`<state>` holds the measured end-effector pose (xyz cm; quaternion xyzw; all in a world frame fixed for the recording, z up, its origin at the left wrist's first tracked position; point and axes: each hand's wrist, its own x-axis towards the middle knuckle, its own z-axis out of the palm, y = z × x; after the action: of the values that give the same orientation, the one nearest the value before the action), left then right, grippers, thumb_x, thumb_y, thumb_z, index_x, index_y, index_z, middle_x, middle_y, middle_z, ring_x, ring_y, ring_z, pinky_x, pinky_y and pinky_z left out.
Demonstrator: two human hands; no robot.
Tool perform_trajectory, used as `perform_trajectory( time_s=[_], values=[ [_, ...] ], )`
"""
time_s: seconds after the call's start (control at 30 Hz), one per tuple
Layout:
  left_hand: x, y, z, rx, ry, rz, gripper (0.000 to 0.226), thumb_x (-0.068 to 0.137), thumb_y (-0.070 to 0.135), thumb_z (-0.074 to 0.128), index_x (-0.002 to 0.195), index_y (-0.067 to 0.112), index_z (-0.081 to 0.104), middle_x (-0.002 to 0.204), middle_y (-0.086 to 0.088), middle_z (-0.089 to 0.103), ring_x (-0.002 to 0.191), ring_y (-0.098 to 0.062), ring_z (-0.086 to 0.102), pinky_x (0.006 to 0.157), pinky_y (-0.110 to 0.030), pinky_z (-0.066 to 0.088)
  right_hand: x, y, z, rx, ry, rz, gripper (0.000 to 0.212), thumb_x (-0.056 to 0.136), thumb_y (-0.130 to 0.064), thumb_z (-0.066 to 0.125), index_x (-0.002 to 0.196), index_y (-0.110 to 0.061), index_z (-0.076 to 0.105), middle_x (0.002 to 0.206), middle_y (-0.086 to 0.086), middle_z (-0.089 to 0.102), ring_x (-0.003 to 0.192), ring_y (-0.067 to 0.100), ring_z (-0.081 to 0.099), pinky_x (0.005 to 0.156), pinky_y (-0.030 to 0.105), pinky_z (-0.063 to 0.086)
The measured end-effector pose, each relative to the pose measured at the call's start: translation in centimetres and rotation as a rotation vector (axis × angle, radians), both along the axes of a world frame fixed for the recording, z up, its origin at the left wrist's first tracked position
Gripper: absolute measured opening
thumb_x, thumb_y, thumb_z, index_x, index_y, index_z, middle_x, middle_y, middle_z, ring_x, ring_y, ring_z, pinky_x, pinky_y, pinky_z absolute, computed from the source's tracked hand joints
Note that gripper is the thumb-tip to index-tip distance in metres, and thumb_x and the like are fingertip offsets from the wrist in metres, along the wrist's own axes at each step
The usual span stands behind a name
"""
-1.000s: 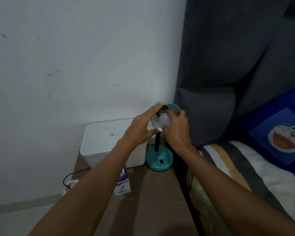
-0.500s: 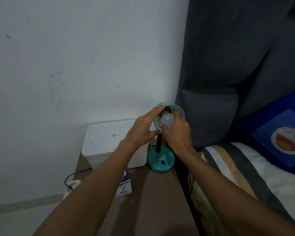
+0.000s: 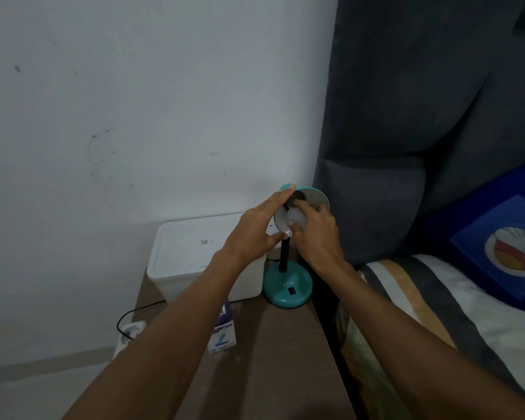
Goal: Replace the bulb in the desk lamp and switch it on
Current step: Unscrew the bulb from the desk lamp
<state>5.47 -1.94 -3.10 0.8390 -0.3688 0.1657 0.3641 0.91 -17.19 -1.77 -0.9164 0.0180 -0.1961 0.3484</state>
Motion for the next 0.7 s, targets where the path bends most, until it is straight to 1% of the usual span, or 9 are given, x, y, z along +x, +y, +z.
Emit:
perform_trajectory(
  time_s=[0.1,0.17,0.27,0.33,0.4,0.47,0.53,0.63,0.7],
  values=[
    [-0.02,0.08,0.0,-0.002,0.009,0.004,0.102,0.077,0.005,0.088,0.161,0.018,0.03,0.163,-0.001,0.038,0.15,-0.015,0.038,0.123,-0.034,0.035,0.06,0.32,-0.38,-0.009,-0.039,-0.024,0.063,0.087,-0.012,0.07,0.145,-0.02,0.046,0.133,0.015,0.052,0.119,0.032,0.054,0.098,0.038,0.049],
    [0.04,0.09,-0.01,-0.007,0.018,0.005,0.103,0.076,0.005,0.088,0.161,0.019,0.031,0.163,-0.001,0.039,0.15,-0.016,0.038,0.123,-0.037,0.036,0.09,0.31,-0.39,-0.008,-0.025,-0.065,0.063,0.085,-0.011,0.074,0.142,-0.014,0.047,0.132,0.015,0.056,0.118,0.032,0.056,0.096,0.043,0.051],
    [0.2,0.05,0.01,-0.01,0.013,0.007,0.103,0.076,0.004,0.088,0.161,0.018,0.031,0.163,-0.002,0.04,0.15,-0.017,0.039,0.122,-0.04,0.037,0.13,0.18,-0.27,0.002,-0.038,-0.069,0.063,0.086,-0.006,0.071,0.143,-0.022,0.049,0.126,0.015,0.059,0.109,0.031,0.062,0.089,0.041,0.055],
    [0.26,-0.01,0.03,-0.01,0.013,0.009,0.103,0.076,0.004,0.088,0.161,0.019,0.031,0.163,-0.001,0.04,0.15,-0.016,0.039,0.121,-0.039,0.037,0.03,0.09,-0.18,0.006,-0.035,-0.058,0.066,0.087,-0.002,0.066,0.145,-0.028,0.048,0.128,0.016,0.056,0.109,0.031,0.061,0.089,0.035,0.053],
    [0.24,-0.05,0.02,-0.006,0.01,0.012,0.103,0.077,0.006,0.088,0.161,0.019,0.031,0.163,0.0,0.039,0.15,-0.015,0.039,0.122,-0.037,0.037,-0.05,-0.01,-0.15,0.033,-0.011,-0.047,0.064,0.088,-0.003,0.063,0.144,-0.03,0.05,0.132,0.016,0.049,0.113,0.03,0.057,0.089,0.026,0.045],
    [0.22,-0.02,-0.03,0.002,0.0,0.008,0.103,0.077,0.007,0.088,0.161,0.019,0.031,0.163,0.0,0.039,0.15,-0.014,0.039,0.122,-0.036,0.037,0.04,-0.01,-0.16,0.061,-0.017,-0.046,0.057,0.089,-0.013,0.066,0.142,-0.03,0.053,0.133,0.016,0.048,0.115,0.03,0.055,0.089,0.023,0.04],
    [0.15,-0.1,-0.03,0.007,-0.004,0.009,0.103,0.077,0.006,0.088,0.161,0.019,0.031,0.163,0.0,0.039,0.149,-0.014,0.04,0.121,-0.035,0.037,0.21,0.1,-0.22,0.063,-0.034,-0.055,0.052,0.09,-0.021,0.068,0.14,-0.03,0.055,0.132,0.015,0.05,0.116,0.03,0.055,0.091,0.028,0.042],
    [0.17,-0.16,-0.07,-0.009,0.01,0.002,0.101,0.077,0.006,0.088,0.161,0.018,0.031,0.163,0.0,0.04,0.149,-0.015,0.04,0.121,-0.037,0.038,0.23,0.41,-0.34,0.047,-0.049,-0.09,0.059,0.088,-0.017,0.073,0.142,-0.021,0.049,0.135,0.013,0.051,0.12,0.031,0.051,0.095,0.036,0.045],
    [0.18,-0.13,-0.09,-0.009,0.02,0.009,0.102,0.078,0.007,0.088,0.161,0.019,0.031,0.163,0.001,0.039,0.15,-0.015,0.039,0.122,-0.038,0.036,0.12,0.53,-0.2,0.035,-0.036,-0.122,0.06,0.087,-0.016,0.075,0.141,-0.014,0.049,0.136,0.014,0.051,0.121,0.03,0.05,0.094,0.033,0.044]
  ],
)
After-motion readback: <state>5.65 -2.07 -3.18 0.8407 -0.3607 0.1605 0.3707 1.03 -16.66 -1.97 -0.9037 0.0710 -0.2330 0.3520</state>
